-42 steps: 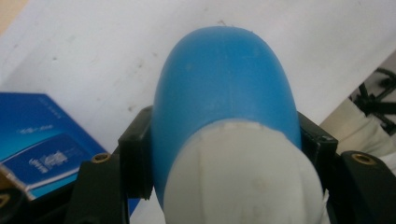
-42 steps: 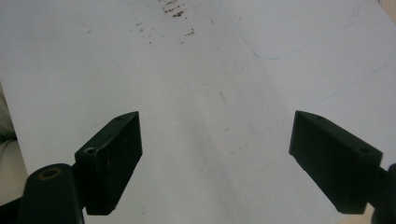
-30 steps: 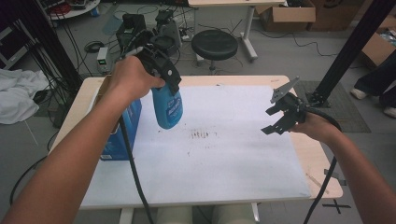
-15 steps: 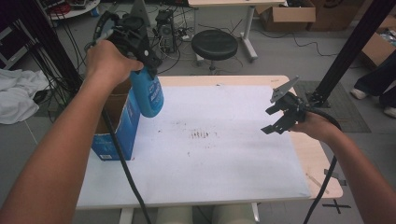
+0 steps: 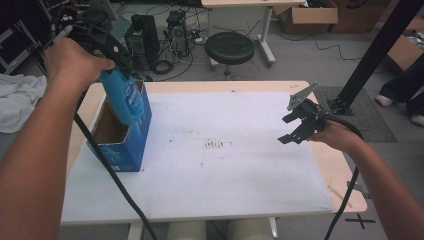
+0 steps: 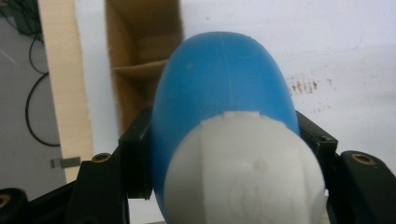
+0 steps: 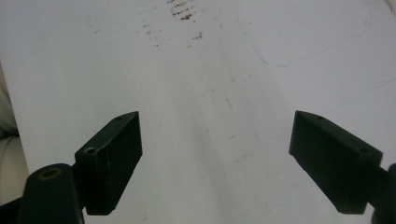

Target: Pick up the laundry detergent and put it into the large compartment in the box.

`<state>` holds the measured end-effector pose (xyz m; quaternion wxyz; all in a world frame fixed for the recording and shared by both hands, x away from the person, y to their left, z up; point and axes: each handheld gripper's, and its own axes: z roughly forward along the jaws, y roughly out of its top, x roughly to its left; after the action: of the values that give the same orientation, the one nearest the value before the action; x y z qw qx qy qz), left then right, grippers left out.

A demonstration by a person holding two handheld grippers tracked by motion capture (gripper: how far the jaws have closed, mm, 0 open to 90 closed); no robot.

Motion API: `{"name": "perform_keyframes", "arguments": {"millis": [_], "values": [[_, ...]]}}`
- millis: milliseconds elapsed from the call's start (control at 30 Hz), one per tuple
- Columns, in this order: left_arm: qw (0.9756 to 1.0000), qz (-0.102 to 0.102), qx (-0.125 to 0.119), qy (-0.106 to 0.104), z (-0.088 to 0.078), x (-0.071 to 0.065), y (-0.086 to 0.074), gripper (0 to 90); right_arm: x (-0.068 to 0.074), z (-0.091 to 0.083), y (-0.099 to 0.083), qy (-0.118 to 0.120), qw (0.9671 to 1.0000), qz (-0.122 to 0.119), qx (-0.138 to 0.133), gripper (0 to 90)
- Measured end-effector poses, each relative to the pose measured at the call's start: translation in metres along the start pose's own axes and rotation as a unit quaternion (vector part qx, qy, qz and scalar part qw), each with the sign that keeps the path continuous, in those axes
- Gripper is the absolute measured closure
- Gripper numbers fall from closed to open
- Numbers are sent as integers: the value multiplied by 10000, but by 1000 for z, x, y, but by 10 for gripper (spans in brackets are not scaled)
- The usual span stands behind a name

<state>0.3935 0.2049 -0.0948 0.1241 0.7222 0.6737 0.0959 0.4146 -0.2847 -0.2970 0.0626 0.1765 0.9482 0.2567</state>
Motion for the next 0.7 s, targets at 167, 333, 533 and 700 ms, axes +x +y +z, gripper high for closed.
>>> {"name": "perform_keyframes", "arguments": {"millis": [167,333,533,700], "values": [[9998,-136,-23,143,0,14,-2,381,-1,-1,-1,-14,10000,29,-2,170],[9995,-220,-34,209,8,24,-3,381,-2,0,-2,-16,10000,42,0,170],[9994,-217,-36,263,25,31,-5,381,-2,2,-5,0,10000,72,10,170],[9994,-226,-45,259,44,37,-8,381,-3,2,-6,-5,10000,96,15,170]]}}
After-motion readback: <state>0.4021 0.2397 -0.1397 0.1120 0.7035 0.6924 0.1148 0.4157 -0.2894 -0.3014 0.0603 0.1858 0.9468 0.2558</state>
